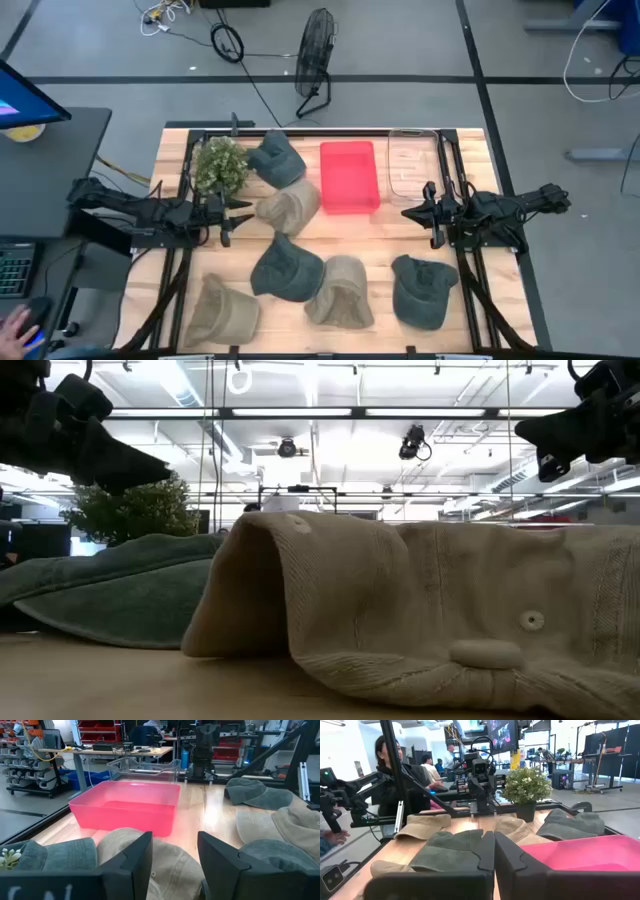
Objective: Pick & Place hat
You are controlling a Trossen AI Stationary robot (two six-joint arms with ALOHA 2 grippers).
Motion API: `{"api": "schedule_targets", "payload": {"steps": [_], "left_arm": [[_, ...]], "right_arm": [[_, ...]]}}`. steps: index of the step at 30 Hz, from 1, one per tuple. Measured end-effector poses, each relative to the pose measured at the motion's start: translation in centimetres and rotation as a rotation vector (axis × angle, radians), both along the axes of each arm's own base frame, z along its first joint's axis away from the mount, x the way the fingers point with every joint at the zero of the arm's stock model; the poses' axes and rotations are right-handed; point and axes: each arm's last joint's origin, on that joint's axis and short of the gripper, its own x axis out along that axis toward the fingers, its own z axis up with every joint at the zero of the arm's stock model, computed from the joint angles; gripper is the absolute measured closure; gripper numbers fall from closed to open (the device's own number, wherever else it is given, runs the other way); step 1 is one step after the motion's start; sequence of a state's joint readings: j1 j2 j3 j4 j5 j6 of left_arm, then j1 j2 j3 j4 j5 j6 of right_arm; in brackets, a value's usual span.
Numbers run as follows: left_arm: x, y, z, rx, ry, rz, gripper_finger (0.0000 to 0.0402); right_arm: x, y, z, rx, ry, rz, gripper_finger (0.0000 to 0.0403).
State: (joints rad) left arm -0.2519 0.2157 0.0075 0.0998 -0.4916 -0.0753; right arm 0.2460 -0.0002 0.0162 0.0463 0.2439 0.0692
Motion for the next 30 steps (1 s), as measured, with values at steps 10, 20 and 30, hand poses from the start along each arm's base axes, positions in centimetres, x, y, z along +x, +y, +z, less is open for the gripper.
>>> {"api": "schedule_targets", "payload": {"steps": [10, 20, 30], "left_arm": [[0.0, 0.0, 0.01, 0.0, 0.0, 0.0, 0.0241], [0.0, 0.0, 0.01, 0.0, -0.001, 0.0, 0.0241], [0.0, 0.0, 0.05, -0.029, -0.011, 0.003, 0.0241]], "right_arm": [[0.0, 0.0, 0.01, 0.0, 0.0, 0.0, 0.0399], [0.0, -0.01, 0.01, -0.008, 0.0, -0.003, 0.0399], [0.0, -0.01, 0.01, -0.002, -0.001, -0.002, 0.0399]]}}
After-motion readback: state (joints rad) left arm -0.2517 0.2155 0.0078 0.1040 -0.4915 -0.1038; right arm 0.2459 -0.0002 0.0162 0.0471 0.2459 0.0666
